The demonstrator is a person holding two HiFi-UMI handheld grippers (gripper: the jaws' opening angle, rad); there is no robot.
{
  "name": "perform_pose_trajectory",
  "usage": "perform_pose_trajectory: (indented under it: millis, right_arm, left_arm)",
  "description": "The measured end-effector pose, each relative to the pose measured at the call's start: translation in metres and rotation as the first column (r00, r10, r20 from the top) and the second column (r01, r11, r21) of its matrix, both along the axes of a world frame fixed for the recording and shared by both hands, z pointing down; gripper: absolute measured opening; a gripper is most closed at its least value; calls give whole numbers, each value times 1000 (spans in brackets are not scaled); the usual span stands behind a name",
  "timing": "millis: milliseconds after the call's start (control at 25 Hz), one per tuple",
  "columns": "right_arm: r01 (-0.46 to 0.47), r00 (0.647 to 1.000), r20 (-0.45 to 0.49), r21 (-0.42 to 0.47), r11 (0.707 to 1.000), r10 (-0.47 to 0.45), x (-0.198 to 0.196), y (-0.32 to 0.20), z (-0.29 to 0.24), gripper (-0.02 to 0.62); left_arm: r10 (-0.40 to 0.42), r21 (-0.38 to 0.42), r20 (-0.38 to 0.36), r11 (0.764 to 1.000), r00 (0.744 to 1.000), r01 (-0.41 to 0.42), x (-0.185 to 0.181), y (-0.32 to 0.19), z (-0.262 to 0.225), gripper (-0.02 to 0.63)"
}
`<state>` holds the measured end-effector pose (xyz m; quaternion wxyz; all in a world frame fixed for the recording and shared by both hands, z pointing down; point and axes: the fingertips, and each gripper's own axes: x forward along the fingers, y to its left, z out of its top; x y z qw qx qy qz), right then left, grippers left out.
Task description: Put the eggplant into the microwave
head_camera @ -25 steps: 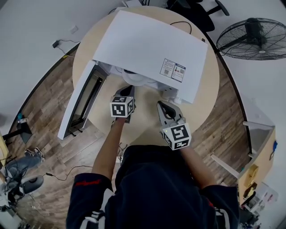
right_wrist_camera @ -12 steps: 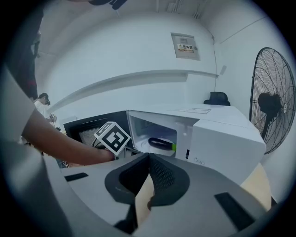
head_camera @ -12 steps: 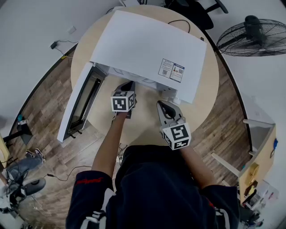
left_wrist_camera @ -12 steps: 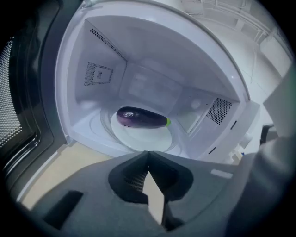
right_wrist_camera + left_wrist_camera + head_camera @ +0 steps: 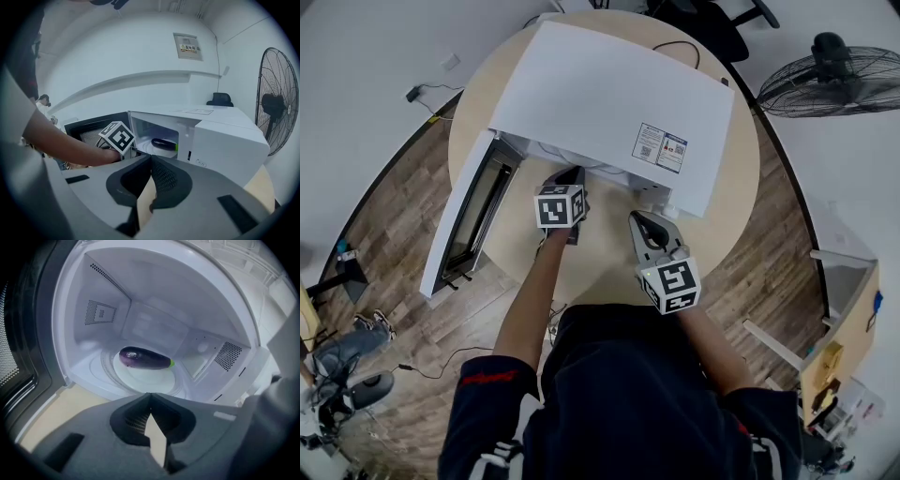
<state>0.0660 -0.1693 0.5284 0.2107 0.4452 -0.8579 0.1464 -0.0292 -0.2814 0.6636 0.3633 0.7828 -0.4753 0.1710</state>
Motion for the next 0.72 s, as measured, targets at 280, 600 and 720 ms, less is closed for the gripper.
perform_pose_trajectory:
  millis: [280, 600, 720]
  right_arm:
    - [-2, 1000, 1, 4, 1000, 2, 1, 0, -2, 11]
    - [6, 1000, 8, 24, 1000, -7, -4, -1, -8, 11]
    - [14, 1000, 12, 42, 999, -14, -8, -2, -15, 11]
  left_arm:
    - [4, -17, 12, 1000, 1000, -4, 0, 1, 4, 17]
    - [3, 2, 5, 1000, 1000, -3, -6, 11, -4, 17]
    - [1, 30, 4, 1000, 1000, -1, -14, 18, -14, 17]
